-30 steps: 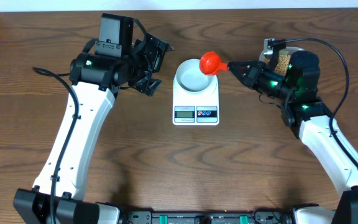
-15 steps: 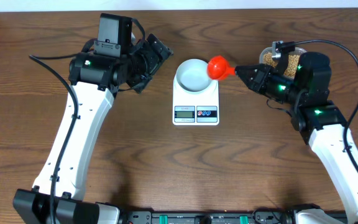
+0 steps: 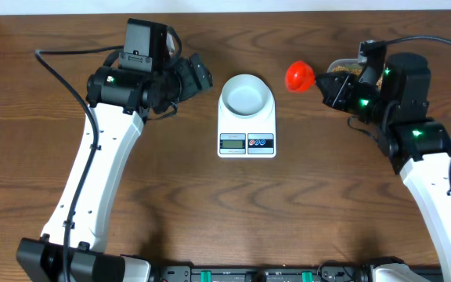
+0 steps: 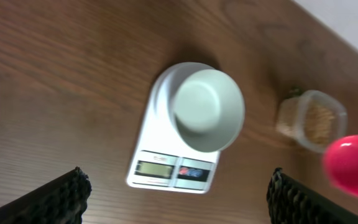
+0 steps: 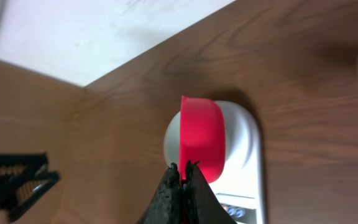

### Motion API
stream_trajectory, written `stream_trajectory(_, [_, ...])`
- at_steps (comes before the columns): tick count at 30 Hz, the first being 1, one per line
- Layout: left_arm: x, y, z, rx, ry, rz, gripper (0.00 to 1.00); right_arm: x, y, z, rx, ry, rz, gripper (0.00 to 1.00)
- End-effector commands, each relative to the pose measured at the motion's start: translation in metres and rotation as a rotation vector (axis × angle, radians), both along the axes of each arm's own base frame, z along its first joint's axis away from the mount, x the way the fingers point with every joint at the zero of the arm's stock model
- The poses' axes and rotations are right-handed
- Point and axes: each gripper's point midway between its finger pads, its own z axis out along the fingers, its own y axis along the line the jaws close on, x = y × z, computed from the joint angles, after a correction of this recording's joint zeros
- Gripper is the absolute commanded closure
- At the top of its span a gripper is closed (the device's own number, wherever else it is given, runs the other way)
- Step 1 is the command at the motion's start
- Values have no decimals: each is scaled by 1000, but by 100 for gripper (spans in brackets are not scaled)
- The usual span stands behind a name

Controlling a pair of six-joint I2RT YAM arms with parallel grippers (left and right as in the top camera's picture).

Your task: Scoop item into bowl and weigh 50g on scale

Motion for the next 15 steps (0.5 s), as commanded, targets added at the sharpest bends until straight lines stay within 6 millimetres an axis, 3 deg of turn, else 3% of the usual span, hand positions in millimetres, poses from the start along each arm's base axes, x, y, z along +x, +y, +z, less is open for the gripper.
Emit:
stream_trajectory(1, [-1,10,-1,128,-51,-116,7,9,-27,21,-118,-78,-90,99])
stream_trajectory(9, [-23,15,-14,275,-30,-364,7,11,-64,21,-202,-56,-180,99])
stream_trajectory(11, [-24,15,-15,274,-24,-364,16,12,-72,21,-212,-51,-194,99])
stream_trajectory(13, [-25,15,-15,274,-21,-365,38,12,-81,20,-219,-47,-212,99])
stream_trajectory(15, [-26,15,-15,269,-15,-356,49,12,-88,19,-224,-43,-226,99])
